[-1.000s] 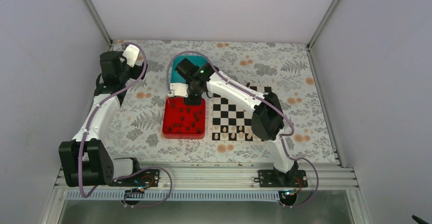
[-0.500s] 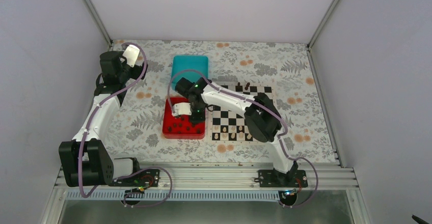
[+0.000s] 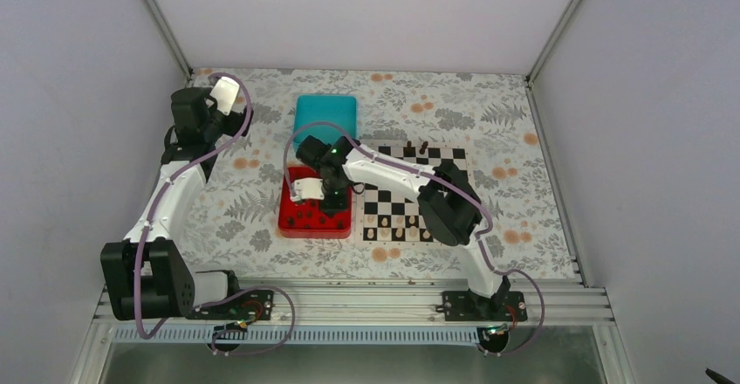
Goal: Set up the chess pieces on the board
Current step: Pick up the chess piece from the storage box, then place the chess piece on the chessboard, then pick up the chess piece from the storage box.
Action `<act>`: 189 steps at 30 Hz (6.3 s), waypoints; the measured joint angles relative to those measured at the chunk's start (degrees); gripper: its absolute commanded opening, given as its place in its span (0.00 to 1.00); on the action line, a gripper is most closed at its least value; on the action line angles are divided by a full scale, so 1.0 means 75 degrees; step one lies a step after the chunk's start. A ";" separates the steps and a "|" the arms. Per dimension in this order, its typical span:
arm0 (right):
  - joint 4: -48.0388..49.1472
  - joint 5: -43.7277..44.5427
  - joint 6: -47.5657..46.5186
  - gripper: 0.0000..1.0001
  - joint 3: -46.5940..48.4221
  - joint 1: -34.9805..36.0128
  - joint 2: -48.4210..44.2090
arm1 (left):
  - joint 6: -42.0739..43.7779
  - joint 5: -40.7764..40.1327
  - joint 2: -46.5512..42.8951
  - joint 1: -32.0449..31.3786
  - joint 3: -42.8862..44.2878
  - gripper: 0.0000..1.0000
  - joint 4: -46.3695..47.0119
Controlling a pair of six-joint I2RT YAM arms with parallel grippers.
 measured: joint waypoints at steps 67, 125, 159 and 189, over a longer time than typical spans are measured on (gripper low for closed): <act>-0.0111 -0.0044 -0.0379 0.06 0.0793 -0.4345 -0.0085 | 0.0000 0.0044 0.0000 0.0003 -0.0003 1.00 -0.0026; 0.0565 0.0423 -0.0408 0.11 0.0571 -0.4497 0.0667 | -0.0003 0.0143 0.0000 0.0009 -0.0003 1.00 -0.0026; 0.0192 0.0737 -0.0219 0.41 0.1172 -0.3314 -0.0262 | -0.0003 0.0143 0.0000 0.0009 -0.0003 1.00 -0.0029; 0.0067 0.0886 0.0140 0.36 -0.0417 -0.0093 -0.0329 | -0.0003 0.0181 0.0000 0.0009 -0.0003 1.00 -0.0032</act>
